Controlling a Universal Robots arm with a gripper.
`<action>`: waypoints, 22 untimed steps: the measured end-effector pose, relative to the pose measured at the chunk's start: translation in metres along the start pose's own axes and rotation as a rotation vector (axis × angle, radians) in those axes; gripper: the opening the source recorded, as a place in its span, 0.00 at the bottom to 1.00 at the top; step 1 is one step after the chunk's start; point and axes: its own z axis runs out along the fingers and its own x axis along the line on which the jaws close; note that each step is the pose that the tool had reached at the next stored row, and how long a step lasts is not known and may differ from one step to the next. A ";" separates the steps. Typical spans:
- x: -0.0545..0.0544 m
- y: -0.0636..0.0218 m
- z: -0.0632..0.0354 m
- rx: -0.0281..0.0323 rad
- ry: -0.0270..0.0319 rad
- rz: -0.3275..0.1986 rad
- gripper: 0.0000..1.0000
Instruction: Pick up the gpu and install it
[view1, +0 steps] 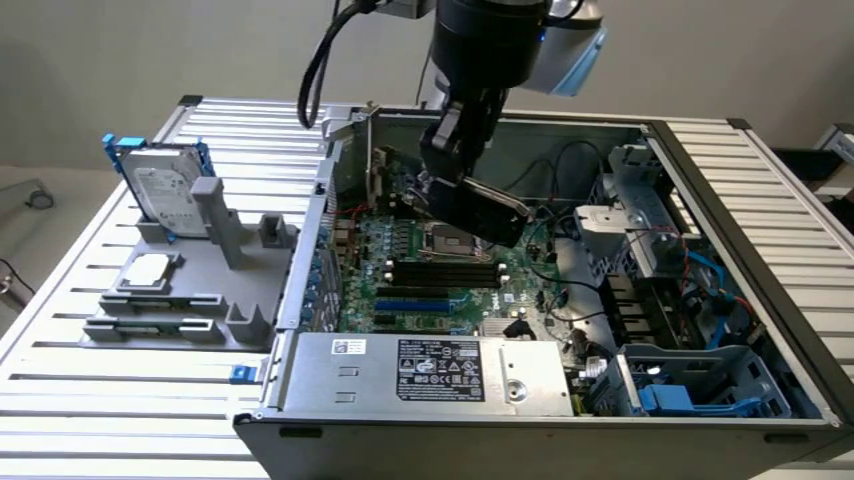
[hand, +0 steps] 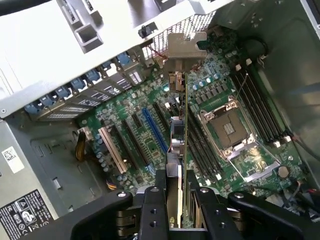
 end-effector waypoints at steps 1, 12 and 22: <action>0.000 0.0000 0.0005 0.0000 0.0012 -0.018 0.26; 0.000 -0.0005 0.0059 0.0003 0.0158 -0.218 0.26; 0.000 -0.0008 0.0110 0.0006 0.0289 -0.399 0.26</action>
